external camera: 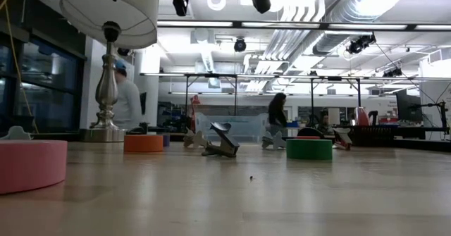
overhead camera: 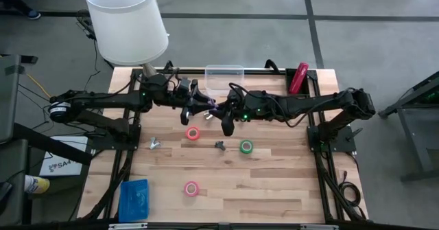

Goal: Pick and place Stapler, Stapler remover, tape
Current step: Put the purple staple remover into the blue bin

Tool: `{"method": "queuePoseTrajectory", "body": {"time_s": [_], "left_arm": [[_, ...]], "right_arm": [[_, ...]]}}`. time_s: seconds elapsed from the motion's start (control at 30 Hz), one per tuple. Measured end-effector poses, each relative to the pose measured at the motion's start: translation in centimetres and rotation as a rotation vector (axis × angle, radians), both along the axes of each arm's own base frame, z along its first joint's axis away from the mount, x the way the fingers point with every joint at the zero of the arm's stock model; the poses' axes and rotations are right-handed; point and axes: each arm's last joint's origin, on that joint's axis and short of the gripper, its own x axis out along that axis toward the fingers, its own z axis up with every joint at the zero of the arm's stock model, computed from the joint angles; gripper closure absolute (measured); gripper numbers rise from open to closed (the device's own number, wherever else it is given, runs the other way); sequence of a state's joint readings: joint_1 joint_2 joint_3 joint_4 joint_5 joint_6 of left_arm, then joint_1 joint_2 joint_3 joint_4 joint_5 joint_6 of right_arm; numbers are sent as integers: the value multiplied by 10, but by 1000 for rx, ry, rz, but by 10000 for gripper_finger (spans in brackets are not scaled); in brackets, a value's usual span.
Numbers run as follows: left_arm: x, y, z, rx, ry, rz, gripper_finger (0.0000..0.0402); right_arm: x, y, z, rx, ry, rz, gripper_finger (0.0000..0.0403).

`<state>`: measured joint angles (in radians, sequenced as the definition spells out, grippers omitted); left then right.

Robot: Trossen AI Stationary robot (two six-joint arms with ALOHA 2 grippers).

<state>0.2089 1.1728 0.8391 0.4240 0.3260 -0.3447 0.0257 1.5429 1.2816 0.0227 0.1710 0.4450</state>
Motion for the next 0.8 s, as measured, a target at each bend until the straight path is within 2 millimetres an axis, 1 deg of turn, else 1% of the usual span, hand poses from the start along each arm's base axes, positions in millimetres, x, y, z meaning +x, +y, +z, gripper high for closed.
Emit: {"method": "queuePoseTrajectory", "body": {"time_s": [0.13,0.3,0.5,0.67,0.8], "left_arm": [[0,0,-1,-3,13,0,315],[0,0,-2,-3,16,-1,315],[-2,0,-4,-3,55,9,315],[-13,-2,-5,31,128,28,315],[-28,-5,-6,30,221,16,315]], "right_arm": [[0,0,1,3,-3,15,267],[-2,1,2,11,0,37,252],[-15,1,4,34,78,37,242],[-28,2,4,62,166,27,241],[-37,5,2,96,235,3,241]]}}
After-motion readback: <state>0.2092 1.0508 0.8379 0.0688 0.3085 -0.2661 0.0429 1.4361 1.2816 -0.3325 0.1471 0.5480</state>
